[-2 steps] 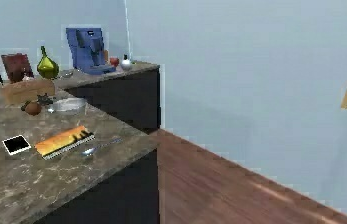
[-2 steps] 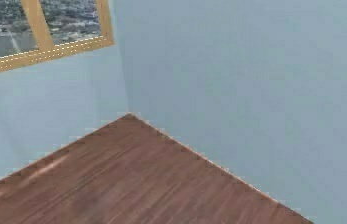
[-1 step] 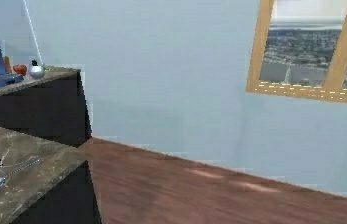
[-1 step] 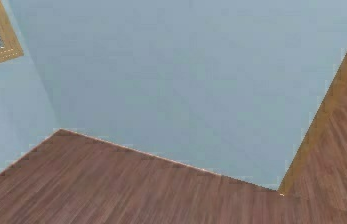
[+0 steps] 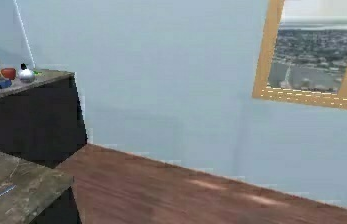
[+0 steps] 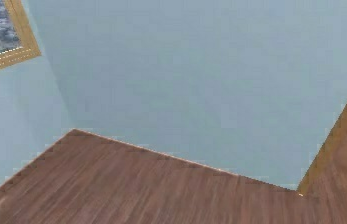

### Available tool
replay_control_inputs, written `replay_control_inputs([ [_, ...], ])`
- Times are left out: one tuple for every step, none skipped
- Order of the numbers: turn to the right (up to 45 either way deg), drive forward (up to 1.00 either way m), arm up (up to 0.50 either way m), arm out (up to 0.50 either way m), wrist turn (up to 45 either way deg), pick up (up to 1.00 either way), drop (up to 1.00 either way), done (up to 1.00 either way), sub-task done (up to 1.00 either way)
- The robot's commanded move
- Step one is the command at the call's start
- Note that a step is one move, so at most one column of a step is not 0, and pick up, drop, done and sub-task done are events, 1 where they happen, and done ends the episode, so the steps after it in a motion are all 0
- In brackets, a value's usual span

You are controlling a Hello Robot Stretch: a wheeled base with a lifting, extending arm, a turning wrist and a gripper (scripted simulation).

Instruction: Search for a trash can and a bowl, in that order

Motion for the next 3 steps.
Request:
replay_control_inputs([
  [-45.0, 0.0, 0.0, 0.0, 0.0, 0.0, 0.0, 0.0, 0.0],
  [-9.0, 0.0, 0.0, 0.0, 0.0, 0.0, 0.0, 0.0, 0.0],
  [0.0, 0.0, 0.0, 0.0, 0.0, 0.0, 0.0, 1.0, 0.0],
])
